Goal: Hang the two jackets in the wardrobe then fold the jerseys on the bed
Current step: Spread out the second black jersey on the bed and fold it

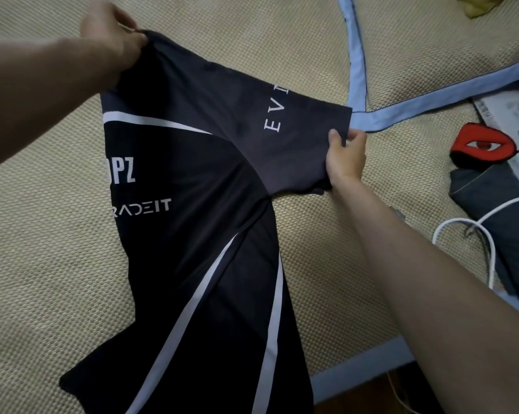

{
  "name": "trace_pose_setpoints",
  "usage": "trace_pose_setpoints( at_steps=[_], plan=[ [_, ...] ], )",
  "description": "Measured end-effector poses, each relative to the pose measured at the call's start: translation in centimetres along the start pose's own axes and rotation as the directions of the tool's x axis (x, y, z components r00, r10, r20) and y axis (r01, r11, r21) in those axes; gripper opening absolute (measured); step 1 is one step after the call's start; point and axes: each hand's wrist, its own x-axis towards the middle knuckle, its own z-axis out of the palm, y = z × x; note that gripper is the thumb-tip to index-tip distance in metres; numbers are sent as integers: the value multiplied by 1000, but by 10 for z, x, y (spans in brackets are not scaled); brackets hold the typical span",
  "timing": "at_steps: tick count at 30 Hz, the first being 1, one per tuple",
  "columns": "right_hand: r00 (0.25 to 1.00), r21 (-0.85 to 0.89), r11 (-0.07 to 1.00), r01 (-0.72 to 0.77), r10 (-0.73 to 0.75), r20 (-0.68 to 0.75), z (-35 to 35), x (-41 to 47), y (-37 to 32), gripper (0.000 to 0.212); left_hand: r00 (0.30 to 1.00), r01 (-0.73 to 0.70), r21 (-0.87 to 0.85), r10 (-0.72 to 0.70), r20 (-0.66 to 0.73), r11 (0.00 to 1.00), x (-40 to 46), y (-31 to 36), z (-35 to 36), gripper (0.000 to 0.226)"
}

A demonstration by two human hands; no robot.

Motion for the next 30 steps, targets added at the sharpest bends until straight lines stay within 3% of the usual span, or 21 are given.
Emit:
trace_pose_setpoints(
  at_steps=[2,4,6,8,12,15,17,19,23,26,30],
  plan=[
    [998,43,999,-8,5,66,-6,-5,2,40,985,-163,191,169,-19,968,-4,-5,-1,41],
    [990,66,998,23,-32,134,-16,-14,8,46,923,-359,349,384,-1,865,-19,-6,-5,41],
    [970,-13,996,88,-83,230,-28,-21,19,57,858,-498,401,504,99,769,-45,-9,-6,34],
    [940,-107,981,162,-121,320,-36,-26,30,66,807,-590,348,543,231,729,-81,-15,-2,24],
    [966,-98,988,120,-93,240,-44,-43,37,61,762,-592,169,478,437,788,-172,-50,-3,13],
    [974,-226,958,175,-136,178,-52,-79,43,42,834,-453,308,276,477,837,-226,-86,-6,15],
    [958,-231,957,178,-114,264,-54,-113,51,30,872,-361,377,167,459,853,-249,-108,-8,26],
    [916,-216,964,154,-57,398,-49,-148,62,26,878,-334,368,144,457,868,-270,-123,-12,31],
    [779,-148,988,44,59,624,-38,-214,77,38,860,-291,296,113,498,910,-308,-141,-26,36],
    [725,-209,976,68,95,682,-42,-251,85,42,839,-252,335,32,543,908,-334,-158,-38,45],
    [698,-250,966,-69,226,679,-49,-284,93,54,753,-300,430,-65,655,852,-365,-180,-49,49]
  ],
)
